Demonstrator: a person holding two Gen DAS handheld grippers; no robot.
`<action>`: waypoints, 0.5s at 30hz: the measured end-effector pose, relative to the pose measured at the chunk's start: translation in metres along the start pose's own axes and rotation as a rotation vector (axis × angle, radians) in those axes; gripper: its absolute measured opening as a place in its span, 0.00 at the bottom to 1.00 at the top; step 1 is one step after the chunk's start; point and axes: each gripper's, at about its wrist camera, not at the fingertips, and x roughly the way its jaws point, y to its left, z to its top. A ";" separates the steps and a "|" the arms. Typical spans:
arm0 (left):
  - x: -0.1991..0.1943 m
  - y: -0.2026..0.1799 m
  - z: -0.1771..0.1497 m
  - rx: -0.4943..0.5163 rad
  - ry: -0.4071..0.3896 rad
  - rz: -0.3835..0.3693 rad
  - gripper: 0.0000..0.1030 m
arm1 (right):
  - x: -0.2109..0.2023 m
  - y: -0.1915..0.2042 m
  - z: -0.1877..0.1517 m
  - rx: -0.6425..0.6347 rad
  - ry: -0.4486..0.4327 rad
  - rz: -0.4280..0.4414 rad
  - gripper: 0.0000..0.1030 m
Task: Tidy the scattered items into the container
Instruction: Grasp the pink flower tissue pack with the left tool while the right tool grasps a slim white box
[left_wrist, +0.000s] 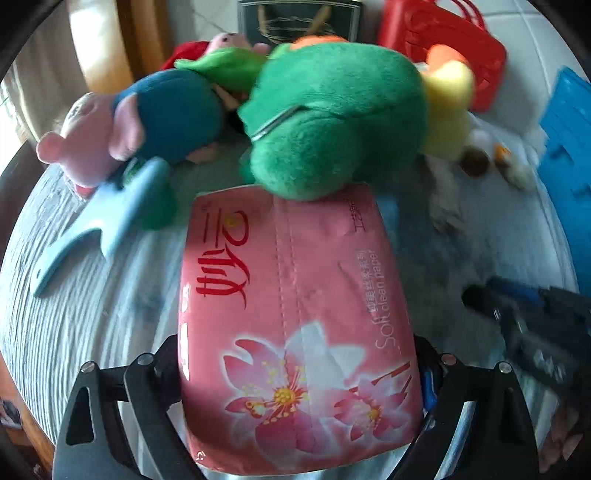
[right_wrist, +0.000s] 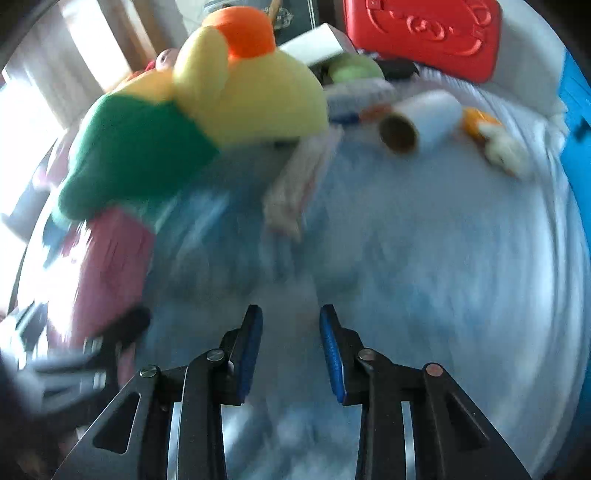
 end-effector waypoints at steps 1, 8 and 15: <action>0.000 -0.003 -0.005 0.007 0.008 0.000 0.90 | -0.004 -0.002 -0.007 0.000 0.006 0.000 0.31; -0.011 -0.008 0.004 0.001 -0.051 0.040 0.90 | -0.011 -0.003 0.025 0.042 -0.140 0.003 0.49; 0.000 -0.005 0.045 -0.001 -0.121 0.072 0.90 | 0.045 -0.005 0.085 0.047 -0.193 -0.052 0.32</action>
